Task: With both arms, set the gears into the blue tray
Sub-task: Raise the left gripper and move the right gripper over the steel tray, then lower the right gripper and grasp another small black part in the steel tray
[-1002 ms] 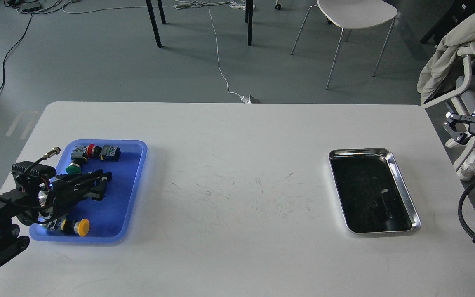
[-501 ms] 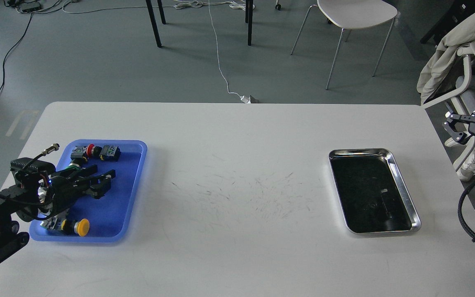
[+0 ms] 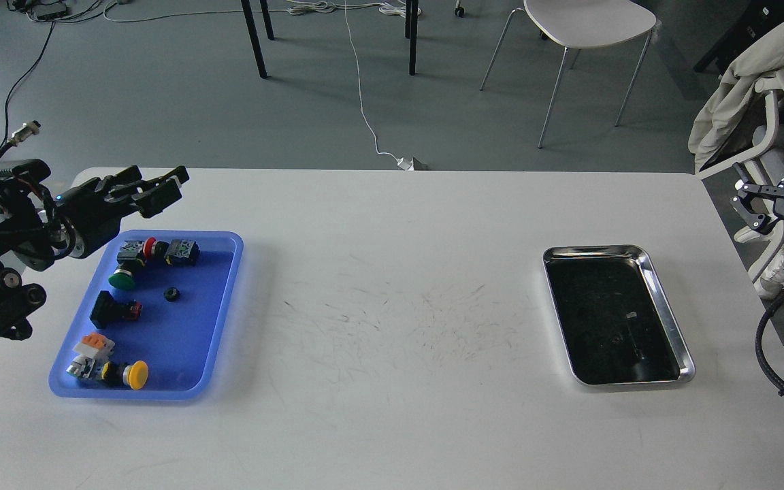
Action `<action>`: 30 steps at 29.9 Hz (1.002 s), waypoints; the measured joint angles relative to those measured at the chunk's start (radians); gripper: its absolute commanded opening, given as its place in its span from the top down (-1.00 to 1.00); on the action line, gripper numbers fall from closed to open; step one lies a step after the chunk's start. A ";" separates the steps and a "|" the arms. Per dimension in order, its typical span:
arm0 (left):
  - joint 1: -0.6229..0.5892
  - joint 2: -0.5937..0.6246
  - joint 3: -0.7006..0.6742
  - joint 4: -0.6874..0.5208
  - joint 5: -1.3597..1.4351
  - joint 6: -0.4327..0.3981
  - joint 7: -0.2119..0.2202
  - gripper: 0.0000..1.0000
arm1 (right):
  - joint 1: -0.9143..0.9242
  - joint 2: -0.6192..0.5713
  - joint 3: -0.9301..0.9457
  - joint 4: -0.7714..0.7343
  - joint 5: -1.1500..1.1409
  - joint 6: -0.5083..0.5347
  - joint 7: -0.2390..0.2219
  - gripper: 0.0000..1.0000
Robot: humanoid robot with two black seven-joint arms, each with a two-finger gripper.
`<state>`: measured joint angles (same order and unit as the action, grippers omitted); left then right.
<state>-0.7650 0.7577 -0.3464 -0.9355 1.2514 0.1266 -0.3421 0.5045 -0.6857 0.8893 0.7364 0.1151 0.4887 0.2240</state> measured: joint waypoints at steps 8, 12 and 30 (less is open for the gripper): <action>-0.115 -0.192 -0.003 0.105 -0.635 -0.041 0.013 -0.95 | 0.006 0.000 0.000 0.017 0.000 0.000 -0.002 -0.96; -0.143 -0.254 -0.004 0.173 -0.916 -0.105 0.023 -0.95 | 0.045 -0.014 -0.033 0.054 -0.042 0.000 -0.016 -0.96; -0.114 -0.293 -0.172 0.234 -1.141 -0.288 0.086 -0.96 | 0.576 -0.231 -0.863 0.634 -0.993 -0.059 -0.165 -0.96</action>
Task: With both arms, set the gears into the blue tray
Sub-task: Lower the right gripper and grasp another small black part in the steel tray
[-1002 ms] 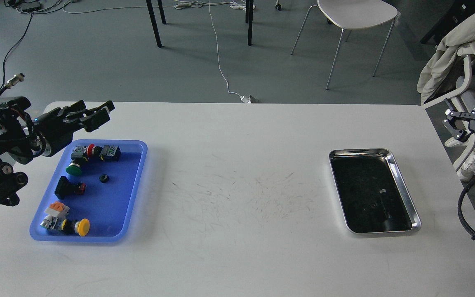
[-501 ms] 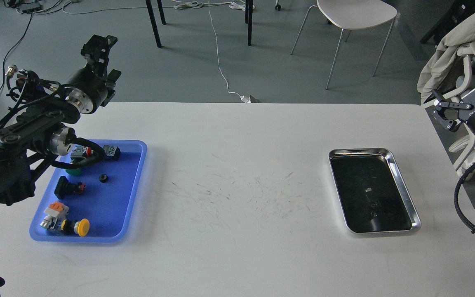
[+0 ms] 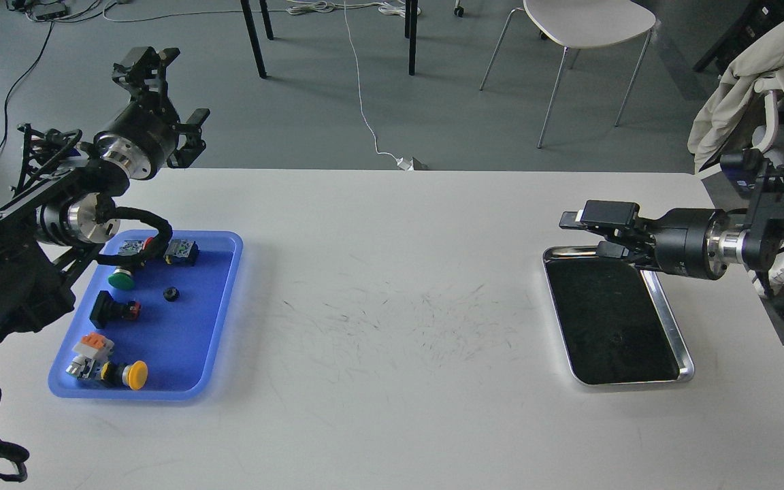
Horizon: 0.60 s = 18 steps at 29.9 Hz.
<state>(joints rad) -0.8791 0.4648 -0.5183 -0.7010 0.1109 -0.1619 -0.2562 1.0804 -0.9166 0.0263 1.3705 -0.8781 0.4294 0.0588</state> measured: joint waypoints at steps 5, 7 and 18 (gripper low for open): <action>0.003 0.005 0.001 0.000 0.002 0.001 -0.003 -0.96 | 0.250 0.040 -0.305 0.019 -0.078 0.050 -0.040 -0.96; 0.003 0.005 0.001 -0.001 0.002 0.001 -0.005 -0.95 | 0.308 0.080 -0.390 0.019 -0.103 0.057 -0.043 -0.96; 0.005 0.008 0.000 -0.003 0.003 0.016 -0.012 -0.96 | 0.342 0.179 -0.612 -0.040 -0.114 0.059 -0.037 -0.94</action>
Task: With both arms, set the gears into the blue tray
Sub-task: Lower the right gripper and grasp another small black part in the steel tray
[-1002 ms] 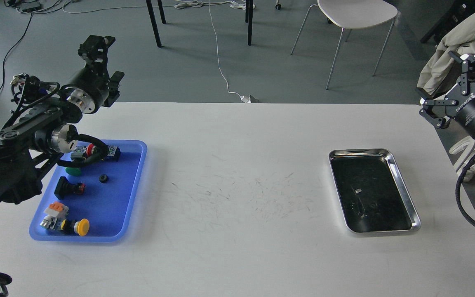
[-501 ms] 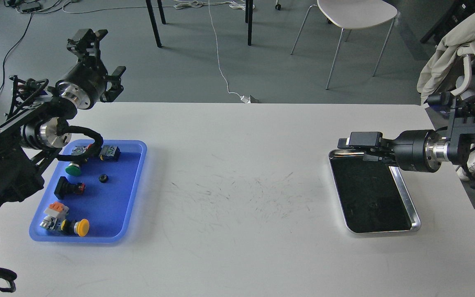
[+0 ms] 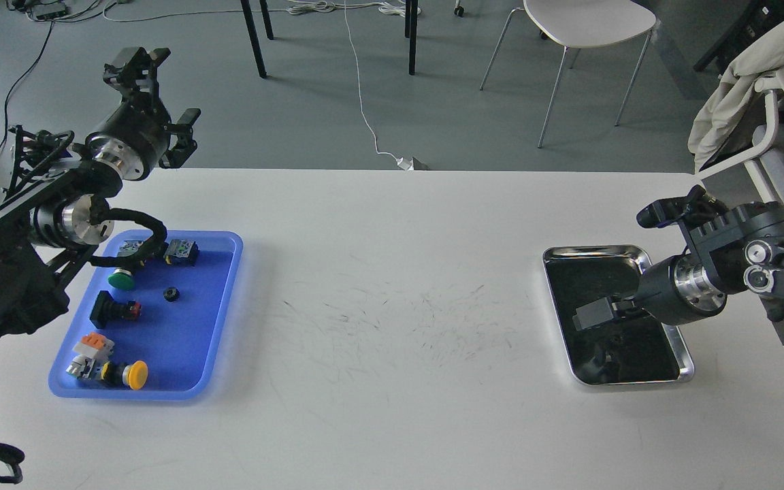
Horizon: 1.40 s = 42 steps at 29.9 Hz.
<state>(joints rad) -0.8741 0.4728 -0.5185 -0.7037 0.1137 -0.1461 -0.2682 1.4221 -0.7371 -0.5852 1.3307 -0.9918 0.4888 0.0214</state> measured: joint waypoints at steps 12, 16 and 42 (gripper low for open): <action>0.005 -0.003 0.000 -0.007 0.001 -0.001 0.000 -0.96 | -0.066 0.057 -0.009 -0.115 0.003 0.000 0.001 -0.90; 0.006 -0.003 0.000 -0.008 0.000 -0.001 0.000 -0.96 | -0.085 0.080 -0.009 -0.150 0.003 0.000 0.002 -0.87; 0.009 0.002 -0.003 -0.008 0.001 0.000 -0.002 -0.95 | -0.091 0.110 -0.036 -0.162 -0.012 0.000 0.017 0.62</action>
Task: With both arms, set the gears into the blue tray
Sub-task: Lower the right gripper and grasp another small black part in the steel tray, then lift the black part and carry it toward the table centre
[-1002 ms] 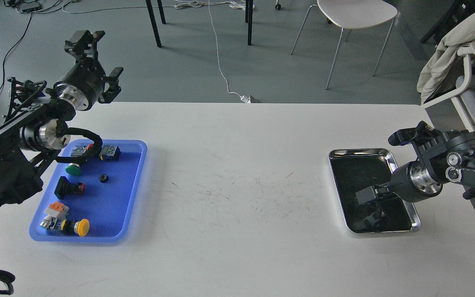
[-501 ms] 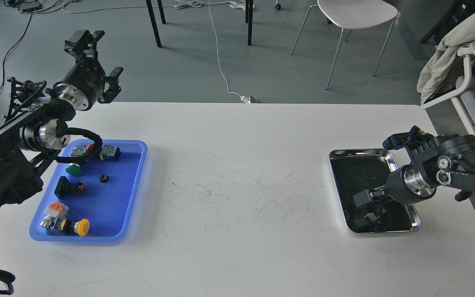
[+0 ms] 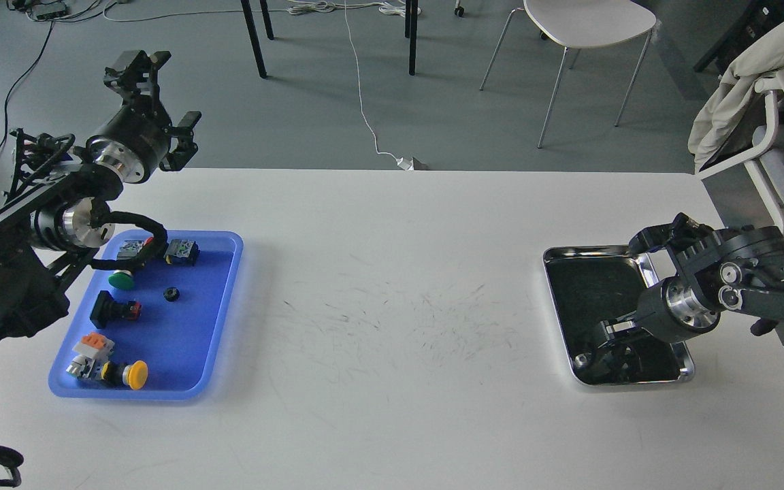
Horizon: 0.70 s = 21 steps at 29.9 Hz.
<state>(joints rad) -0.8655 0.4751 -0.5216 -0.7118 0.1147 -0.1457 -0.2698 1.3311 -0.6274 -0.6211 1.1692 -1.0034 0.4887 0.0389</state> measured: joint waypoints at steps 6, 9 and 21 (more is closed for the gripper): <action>0.001 0.002 0.000 0.000 0.000 0.000 0.000 -0.95 | 0.002 0.000 -0.005 -0.001 -0.013 0.000 0.009 0.97; 0.001 0.002 0.000 0.000 0.000 0.000 0.001 -0.96 | 0.004 0.000 -0.005 -0.001 -0.014 0.000 0.013 0.97; 0.001 0.002 -0.001 0.000 0.000 0.002 0.001 -0.96 | 0.169 -0.005 0.025 0.057 0.020 0.000 0.017 0.96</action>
<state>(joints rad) -0.8644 0.4769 -0.5230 -0.7117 0.1151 -0.1438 -0.2685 1.5004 -0.6322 -0.5961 1.2263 -0.9832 0.4886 0.0557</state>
